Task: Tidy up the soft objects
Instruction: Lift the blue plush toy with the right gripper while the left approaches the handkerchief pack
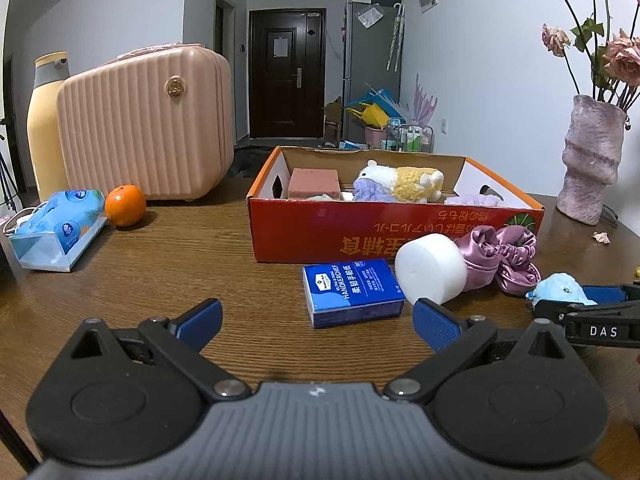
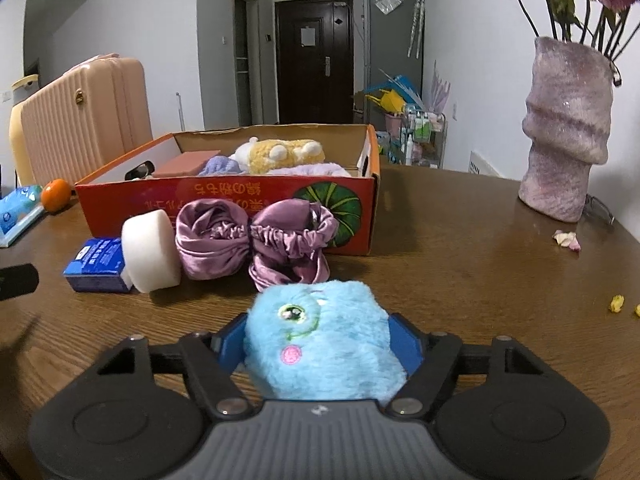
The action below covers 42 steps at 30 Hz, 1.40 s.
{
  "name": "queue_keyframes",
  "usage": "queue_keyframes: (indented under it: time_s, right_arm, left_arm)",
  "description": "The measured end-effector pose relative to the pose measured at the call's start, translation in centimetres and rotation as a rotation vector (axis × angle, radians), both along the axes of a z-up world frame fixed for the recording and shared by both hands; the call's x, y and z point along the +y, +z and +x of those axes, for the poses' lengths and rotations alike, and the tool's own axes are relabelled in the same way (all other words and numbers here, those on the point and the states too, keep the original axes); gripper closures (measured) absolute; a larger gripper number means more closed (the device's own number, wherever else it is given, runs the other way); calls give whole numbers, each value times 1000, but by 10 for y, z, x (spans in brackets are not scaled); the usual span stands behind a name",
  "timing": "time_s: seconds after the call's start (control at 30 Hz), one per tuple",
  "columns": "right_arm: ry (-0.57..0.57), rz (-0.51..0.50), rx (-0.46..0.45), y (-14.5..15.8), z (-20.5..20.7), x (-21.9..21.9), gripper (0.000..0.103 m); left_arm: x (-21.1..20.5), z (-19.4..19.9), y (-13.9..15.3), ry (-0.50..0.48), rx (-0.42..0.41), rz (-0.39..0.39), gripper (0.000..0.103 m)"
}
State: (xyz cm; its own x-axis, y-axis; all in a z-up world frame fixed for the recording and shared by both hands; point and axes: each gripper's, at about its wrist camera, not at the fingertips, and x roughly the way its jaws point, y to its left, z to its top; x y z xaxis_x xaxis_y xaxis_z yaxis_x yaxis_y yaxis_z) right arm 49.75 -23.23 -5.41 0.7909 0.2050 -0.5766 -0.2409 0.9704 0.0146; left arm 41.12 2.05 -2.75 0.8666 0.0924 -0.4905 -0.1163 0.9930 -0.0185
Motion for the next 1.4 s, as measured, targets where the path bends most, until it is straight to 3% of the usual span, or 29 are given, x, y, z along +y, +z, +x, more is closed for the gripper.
queue_keyframes:
  time_s: [0.1, 0.3, 0.7, 1.07, 1.4]
  right_arm:
    - [6, 2, -16, 2, -3, 0, 41]
    - [12, 2, -38, 4, -7, 1, 46]
    - [-13, 73, 66, -6, 9, -11, 24]
    - [-2, 72, 47, -6, 6, -10, 33]
    - [-43, 69, -50, 5, -4, -13, 34]
  left_arm:
    - [0, 0, 0, 1, 1, -1, 0]
    - [1, -1, 0, 1, 4, -4, 0]
    - [1, -1, 0, 0, 4, -6, 0]
    - [1, -1, 0, 3, 4, -11, 0]
    - [6, 8, 3, 17, -3, -28, 0]
